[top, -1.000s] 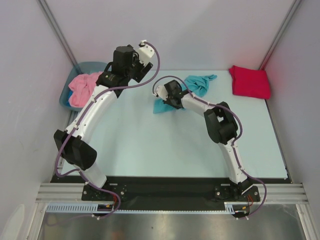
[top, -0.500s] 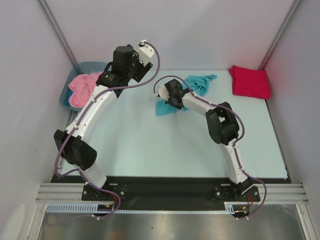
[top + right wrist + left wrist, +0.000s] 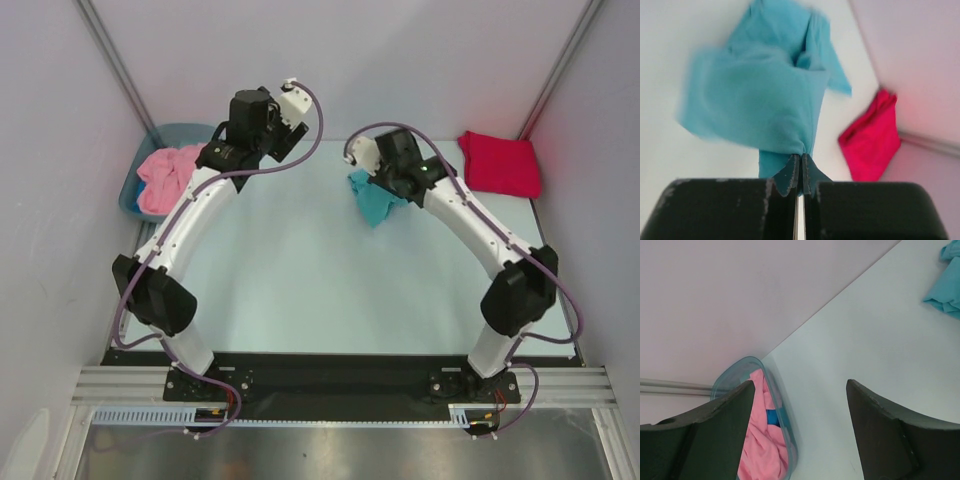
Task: Fold and stack the t-shirts
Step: Flatten the tshirt out
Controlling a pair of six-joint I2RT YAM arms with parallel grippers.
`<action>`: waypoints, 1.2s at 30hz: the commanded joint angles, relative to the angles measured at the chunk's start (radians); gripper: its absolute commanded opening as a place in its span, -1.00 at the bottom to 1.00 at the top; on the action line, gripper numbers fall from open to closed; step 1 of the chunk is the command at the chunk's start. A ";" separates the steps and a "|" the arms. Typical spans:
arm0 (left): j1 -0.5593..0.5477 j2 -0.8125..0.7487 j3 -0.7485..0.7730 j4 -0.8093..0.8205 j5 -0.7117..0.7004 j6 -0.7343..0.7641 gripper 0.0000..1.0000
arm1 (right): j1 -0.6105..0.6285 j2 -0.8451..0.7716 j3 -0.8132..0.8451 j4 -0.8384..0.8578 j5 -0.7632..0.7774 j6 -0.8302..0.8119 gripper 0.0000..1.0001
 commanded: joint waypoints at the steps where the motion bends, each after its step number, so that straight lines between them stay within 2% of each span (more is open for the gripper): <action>1: 0.007 0.009 0.052 0.043 0.025 0.015 0.60 | -0.067 -0.093 -0.141 -0.132 0.038 -0.038 -1.00; 6: 0.009 0.026 0.066 0.043 0.037 0.018 0.60 | -0.184 -0.207 -0.336 -0.132 0.070 -0.107 -1.00; 11: 0.009 0.038 0.074 0.045 0.057 0.021 0.60 | -0.286 -0.276 -0.378 -0.118 0.101 -0.143 -1.00; 22: 0.007 0.072 0.110 0.036 0.080 0.009 0.61 | -0.457 -0.299 -0.393 -0.068 0.155 -0.235 -1.00; 23: 0.006 0.074 0.113 0.034 0.082 0.003 0.60 | -0.458 -0.299 -0.421 -0.059 0.156 -0.232 -0.91; 25: 0.006 0.078 0.119 0.022 0.095 -0.003 0.61 | -0.452 -0.293 -0.447 -0.028 0.159 -0.215 -0.23; 26: 0.007 0.078 0.118 0.019 0.102 -0.008 0.61 | -0.440 -0.290 -0.455 -0.016 0.159 -0.206 0.34; 27: 0.006 0.080 0.118 0.013 0.108 -0.012 0.62 | -0.429 -0.275 -0.461 -0.008 0.161 -0.183 0.46; 29: 0.000 0.083 0.116 0.003 0.137 -0.011 0.62 | -0.388 -0.256 -0.449 0.000 0.164 -0.160 0.62; 34: -0.034 0.101 0.081 -0.018 0.255 0.009 0.66 | -0.322 -0.172 -0.374 0.024 0.164 -0.091 0.67; 36: -0.047 0.117 0.066 -0.020 0.385 0.008 0.70 | -0.304 -0.151 -0.354 0.038 0.161 -0.079 0.67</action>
